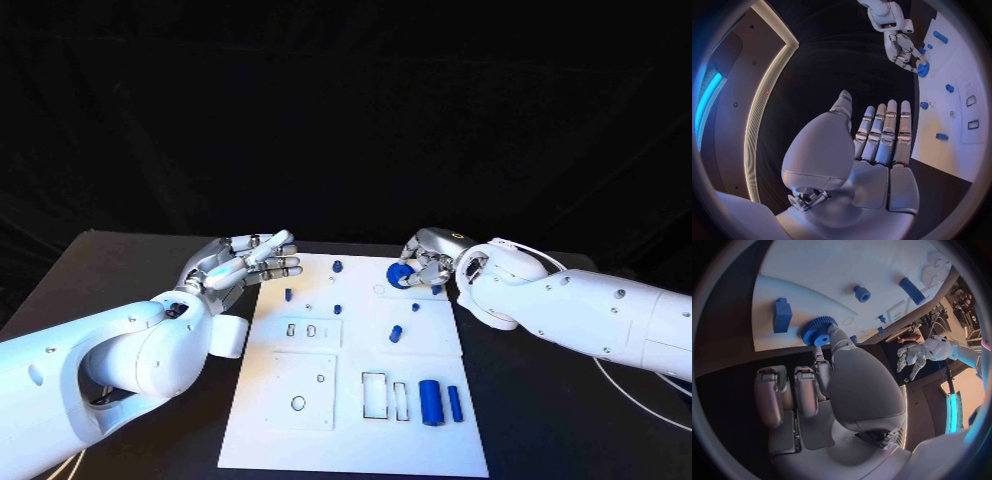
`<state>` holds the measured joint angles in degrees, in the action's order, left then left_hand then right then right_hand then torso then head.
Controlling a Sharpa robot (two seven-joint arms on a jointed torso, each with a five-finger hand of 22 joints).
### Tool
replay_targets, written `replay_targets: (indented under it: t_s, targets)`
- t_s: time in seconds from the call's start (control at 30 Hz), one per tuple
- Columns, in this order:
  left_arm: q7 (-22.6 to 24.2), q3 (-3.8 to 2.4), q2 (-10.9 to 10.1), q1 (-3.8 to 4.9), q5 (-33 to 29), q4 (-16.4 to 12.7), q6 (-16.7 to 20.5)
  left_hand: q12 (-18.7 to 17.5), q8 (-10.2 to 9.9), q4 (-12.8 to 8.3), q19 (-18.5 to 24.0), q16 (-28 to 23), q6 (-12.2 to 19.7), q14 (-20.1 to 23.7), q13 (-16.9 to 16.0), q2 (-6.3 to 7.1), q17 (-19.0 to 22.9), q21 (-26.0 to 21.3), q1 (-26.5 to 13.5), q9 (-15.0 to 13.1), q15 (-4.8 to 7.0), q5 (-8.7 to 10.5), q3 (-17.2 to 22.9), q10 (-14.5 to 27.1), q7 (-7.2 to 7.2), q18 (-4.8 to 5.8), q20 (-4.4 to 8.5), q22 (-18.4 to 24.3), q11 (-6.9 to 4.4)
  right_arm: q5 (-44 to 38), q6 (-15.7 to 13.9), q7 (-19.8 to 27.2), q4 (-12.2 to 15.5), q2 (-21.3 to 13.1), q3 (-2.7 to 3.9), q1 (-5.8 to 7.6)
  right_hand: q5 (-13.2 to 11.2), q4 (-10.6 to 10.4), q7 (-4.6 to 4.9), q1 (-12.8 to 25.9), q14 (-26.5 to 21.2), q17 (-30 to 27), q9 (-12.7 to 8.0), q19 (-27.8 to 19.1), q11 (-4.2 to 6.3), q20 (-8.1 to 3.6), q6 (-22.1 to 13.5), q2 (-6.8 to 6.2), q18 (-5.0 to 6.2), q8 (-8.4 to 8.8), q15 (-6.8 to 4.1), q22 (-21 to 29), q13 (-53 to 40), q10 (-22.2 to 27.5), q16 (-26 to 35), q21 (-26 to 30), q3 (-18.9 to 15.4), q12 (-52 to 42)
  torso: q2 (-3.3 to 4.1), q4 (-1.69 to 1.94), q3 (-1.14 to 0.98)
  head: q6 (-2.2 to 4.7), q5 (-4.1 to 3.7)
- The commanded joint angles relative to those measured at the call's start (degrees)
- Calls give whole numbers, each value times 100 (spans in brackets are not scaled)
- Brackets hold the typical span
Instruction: Assemble the parts on the task board
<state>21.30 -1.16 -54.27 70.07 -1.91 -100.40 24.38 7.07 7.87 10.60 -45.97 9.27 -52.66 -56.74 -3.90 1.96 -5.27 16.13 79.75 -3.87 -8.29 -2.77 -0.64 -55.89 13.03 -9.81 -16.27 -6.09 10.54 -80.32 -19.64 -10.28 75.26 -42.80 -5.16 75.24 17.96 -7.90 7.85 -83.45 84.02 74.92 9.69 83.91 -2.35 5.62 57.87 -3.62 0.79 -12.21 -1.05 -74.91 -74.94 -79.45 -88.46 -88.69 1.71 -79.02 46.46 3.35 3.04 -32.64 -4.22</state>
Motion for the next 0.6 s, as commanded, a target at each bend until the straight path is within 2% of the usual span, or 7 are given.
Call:
replay_targets:
  t_s: [0.03,0.17,0.27,0.43,0.6]
  targets:
    - [19,-5,14,7,27,-2,-109,-23,-40,-17,-12,-25,-5,11,5,-30,10,-30,12,4,-39,-17,-26,-9,31,-62,-7,8,17,-483,-482,108,66,-3,-16,-31,58,-1,-105,-67,525,1190,43,517,8,-55,153,37,-45,-52,-40,-1392,-270,-77,-25,-47,57,-54,-4,3,2,17,-1]
    - [19,-5,18,7,27,4,-108,-23,-40,-17,-12,-25,-5,11,5,-30,10,-30,12,4,-39,-17,-26,-9,31,-62,-7,8,17,-589,-710,131,181,-14,-15,-34,68,-2,-116,-58,527,1199,44,535,18,-66,180,30,-52,-59,-50,-1416,-294,-98,-29,-64,84,-75,-6,5,3,40,6]
    - [18,-5,19,7,27,11,-106,-23,-40,-17,-12,-25,-5,11,5,-30,10,-30,12,4,-39,-17,-26,-9,31,-62,-7,8,17,-694,-840,126,365,-19,-12,-21,72,-4,-118,-53,527,1202,44,547,20,-69,185,26,-56,-59,-53,-1430,-297,-101,-30,-74,91,-78,-6,-4,2,61,22]
    - [17,-5,21,7,27,18,-104,-23,-40,-17,-12,-25,-5,11,5,-30,10,-30,12,4,-39,-17,-26,-9,31,-62,-7,8,17,-852,-872,86,615,92,-10,28,83,-8,-121,-42,526,1196,42,558,25,-74,192,22,-60,-57,-57,-1445,-304,-107,-27,-85,106,-83,-3,-1,6,74,15]
    - [16,-5,34,7,27,22,-104,-27,-42,-20,-10,-30,-7,12,5,-39,10,-32,16,4,-39,-17,-25,-11,30,-62,-8,10,16,-990,-823,7,609,349,-10,46,83,-12,-122,-34,527,1202,40,557,26,-76,193,19,-60,-55,-59,-1443,-306,-109,-30,-84,112,-85,-2,12,8,79,5]
